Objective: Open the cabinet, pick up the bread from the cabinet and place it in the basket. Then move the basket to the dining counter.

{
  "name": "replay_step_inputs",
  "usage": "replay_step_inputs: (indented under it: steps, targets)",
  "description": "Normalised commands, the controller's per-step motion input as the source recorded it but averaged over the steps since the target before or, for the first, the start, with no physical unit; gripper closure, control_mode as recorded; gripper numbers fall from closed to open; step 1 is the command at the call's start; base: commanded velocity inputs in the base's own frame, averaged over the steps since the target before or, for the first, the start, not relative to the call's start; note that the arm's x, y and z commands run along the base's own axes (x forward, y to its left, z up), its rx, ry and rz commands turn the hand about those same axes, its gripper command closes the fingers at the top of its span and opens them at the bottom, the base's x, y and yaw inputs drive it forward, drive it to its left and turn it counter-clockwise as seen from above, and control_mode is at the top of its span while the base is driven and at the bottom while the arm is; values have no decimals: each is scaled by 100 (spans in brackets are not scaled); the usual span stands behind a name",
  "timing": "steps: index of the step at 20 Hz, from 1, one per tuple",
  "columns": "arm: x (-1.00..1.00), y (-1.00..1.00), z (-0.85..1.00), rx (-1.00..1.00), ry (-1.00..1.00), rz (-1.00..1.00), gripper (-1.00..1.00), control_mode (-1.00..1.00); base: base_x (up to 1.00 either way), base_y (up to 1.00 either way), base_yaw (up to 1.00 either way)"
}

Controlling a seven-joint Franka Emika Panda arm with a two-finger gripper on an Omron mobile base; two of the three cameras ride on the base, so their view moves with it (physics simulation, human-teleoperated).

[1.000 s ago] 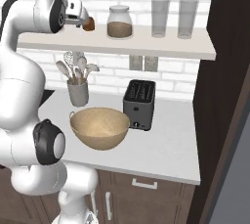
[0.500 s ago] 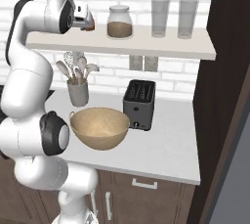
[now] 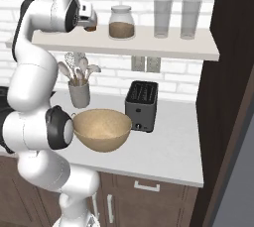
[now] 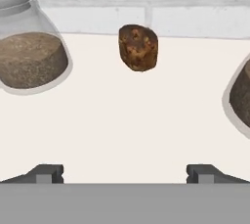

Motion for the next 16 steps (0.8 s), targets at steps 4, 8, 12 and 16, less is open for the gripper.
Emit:
replay_step_inputs:
  steps: [4,8,12,16]
  targets:
    - [28,0,-5,0,0,2,-100,-100,0,0,0]
    - [28,1,-8,0,0,2,-100,-100,0,0,0]
    - [23,3,-11,0,0,1,-100,-100,0,0,0]
    - [18,4,-8,0,0,1,-100,-100,0,0,0]
